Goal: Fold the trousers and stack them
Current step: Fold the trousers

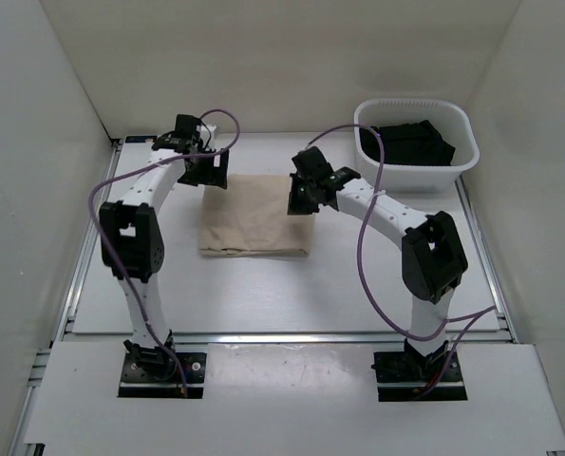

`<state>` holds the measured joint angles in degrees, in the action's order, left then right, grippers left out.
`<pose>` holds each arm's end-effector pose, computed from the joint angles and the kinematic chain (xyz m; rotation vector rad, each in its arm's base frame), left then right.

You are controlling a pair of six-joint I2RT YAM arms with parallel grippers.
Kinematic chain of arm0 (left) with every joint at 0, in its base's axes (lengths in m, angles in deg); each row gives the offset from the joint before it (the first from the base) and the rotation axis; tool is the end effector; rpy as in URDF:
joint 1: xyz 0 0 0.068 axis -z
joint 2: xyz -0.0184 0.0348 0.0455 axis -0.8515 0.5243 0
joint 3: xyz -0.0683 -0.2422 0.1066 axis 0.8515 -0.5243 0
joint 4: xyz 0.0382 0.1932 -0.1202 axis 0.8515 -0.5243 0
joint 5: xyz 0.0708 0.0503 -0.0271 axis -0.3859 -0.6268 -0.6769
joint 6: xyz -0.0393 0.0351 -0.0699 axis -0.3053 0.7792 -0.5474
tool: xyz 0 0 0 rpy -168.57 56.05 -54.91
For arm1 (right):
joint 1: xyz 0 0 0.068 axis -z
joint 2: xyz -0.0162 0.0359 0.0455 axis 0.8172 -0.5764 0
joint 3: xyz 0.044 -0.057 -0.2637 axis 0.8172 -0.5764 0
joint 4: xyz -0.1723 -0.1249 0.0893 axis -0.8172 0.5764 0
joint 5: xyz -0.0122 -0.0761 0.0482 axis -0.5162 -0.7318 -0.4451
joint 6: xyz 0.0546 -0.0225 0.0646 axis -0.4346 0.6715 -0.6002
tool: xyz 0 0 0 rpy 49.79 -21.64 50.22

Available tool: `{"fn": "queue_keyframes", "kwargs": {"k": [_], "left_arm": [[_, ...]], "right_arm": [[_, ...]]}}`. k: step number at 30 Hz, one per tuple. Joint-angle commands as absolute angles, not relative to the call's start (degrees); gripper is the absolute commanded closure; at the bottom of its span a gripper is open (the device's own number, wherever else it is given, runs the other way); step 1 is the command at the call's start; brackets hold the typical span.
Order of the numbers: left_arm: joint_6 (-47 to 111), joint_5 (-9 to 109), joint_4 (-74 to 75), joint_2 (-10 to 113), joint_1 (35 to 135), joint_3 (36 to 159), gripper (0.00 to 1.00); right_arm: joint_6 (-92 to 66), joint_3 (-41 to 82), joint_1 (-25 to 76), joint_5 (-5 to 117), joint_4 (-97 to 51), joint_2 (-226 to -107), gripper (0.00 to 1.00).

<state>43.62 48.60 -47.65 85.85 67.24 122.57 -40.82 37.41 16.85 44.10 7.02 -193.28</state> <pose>0.4017 -0.0718 0.2480 0.2430 2.5807 -0.2069 0.3389 0.2579 0.2564 -0.0419 2.4425 0.5104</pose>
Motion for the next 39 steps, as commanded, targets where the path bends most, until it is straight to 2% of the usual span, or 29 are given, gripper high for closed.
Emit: {"fn": "queue_keyframes", "kwargs": {"k": [1,4,10,14,19,21,22,24,25,32,37,39], "left_arm": [[43.61,44.6,-47.8,94.07,67.17,128.61,0.0],[43.61,42.22,-47.28,100.31,67.17,132.23,0.0],[43.61,40.28,-47.27,104.89,67.17,136.11,0.0],[43.61,40.28,-47.27,104.11,67.17,135.5,0.0],[43.61,39.75,-47.27,96.66,66.64,134.44,0.0],[43.61,38.61,-47.27,93.23,66.11,133.92,0.0],[43.61,38.61,-47.27,89.47,65.33,133.91,0.0],[43.61,37.83,-47.27,85.15,63.83,132.16,0.0],[43.61,37.21,-47.27,82.69,63.83,131.02,0.0],[43.61,27.81,-49.37,59.31,59.18,109.95,0.0],[43.61,19.73,-53.5,42.61,52.15,90.72,0.0],[43.61,20.67,-54.56,36.04,50.48,85.77,0.0]], "right_arm": [[-48.19,30.93,17.71,48.0,2.43,-196.23,1.0],[-50.03,27.48,17.71,45.9,2.42,-197.55,1.0],[-50.05,25.63,18.86,42.64,4.27,-199.14,1.0],[-49.43,25.63,19.38,41.15,5.41,-198.53,1.0],[-46.18,28.61,19.38,36.51,11.9,-194.14,1.0],[-44.86,30.72,19.38,34.22,16.37,-190.63,0.9],[-44.33,31.34,19.38,33.25,17.7,-187.83,0.73],[-43.63,31.96,20.69,31.83,22.25,-184.92,0.49],[-43.63,31.96,21.4,31.83,24.02,-182.38,0.27],[-41.25,26.78,27.38,32.46,37.65,-169.27,0.08],[-42.92,20.72,28.96,27.45,43.55,-158.46,0.04],[-43.71,17.04,29.58,26.82,43.55,-154.6,0.04]]}}
